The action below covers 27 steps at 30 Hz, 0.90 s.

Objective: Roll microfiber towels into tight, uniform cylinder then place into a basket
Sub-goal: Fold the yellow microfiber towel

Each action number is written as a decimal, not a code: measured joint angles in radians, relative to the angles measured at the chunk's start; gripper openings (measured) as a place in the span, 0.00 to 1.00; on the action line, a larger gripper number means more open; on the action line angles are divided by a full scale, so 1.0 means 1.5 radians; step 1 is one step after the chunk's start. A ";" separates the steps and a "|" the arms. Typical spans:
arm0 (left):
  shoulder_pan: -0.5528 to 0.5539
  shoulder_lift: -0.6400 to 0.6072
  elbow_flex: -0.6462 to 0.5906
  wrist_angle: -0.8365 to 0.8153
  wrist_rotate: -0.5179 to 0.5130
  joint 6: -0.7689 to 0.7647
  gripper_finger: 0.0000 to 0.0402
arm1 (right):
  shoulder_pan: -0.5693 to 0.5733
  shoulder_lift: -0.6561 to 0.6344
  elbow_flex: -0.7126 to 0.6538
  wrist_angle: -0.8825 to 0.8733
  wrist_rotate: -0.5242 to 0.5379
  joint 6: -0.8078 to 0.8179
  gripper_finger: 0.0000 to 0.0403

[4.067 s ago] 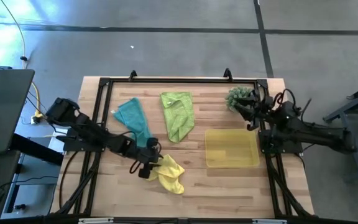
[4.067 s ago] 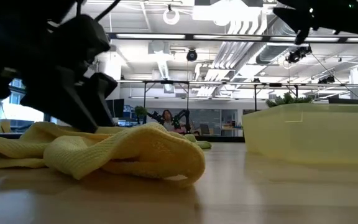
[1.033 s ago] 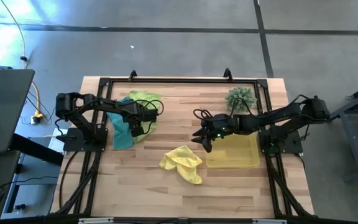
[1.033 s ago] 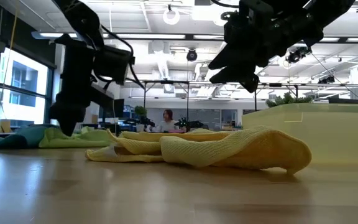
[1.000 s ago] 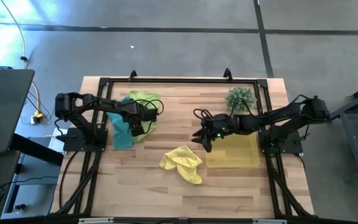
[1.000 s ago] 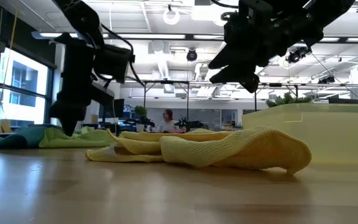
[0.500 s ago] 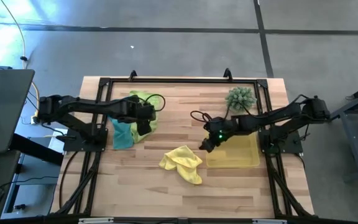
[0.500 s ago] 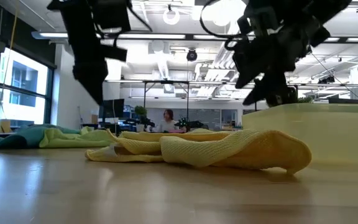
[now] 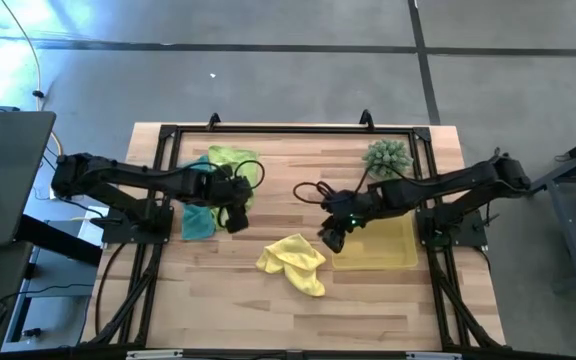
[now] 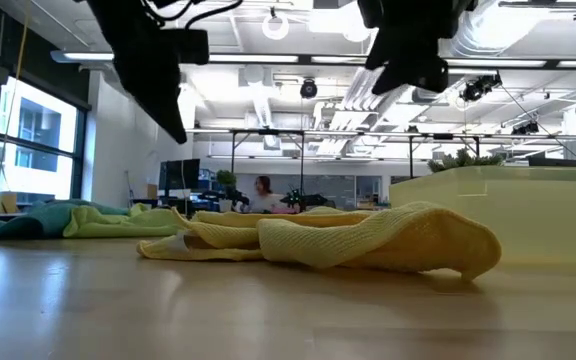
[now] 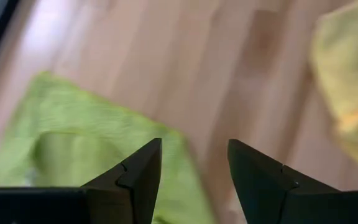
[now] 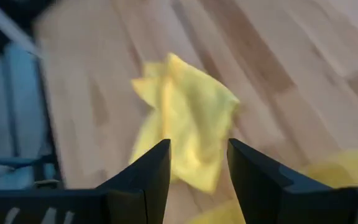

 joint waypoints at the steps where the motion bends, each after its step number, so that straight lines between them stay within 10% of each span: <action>1: -0.009 0.001 0.000 0.009 0.009 -0.002 0.43 | 0.005 0.006 -0.002 0.025 -0.002 -0.005 0.37; 27: -0.203 0.002 0.000 0.054 0.038 -0.043 0.43 | 0.056 0.274 0.086 0.082 -0.045 -0.139 0.37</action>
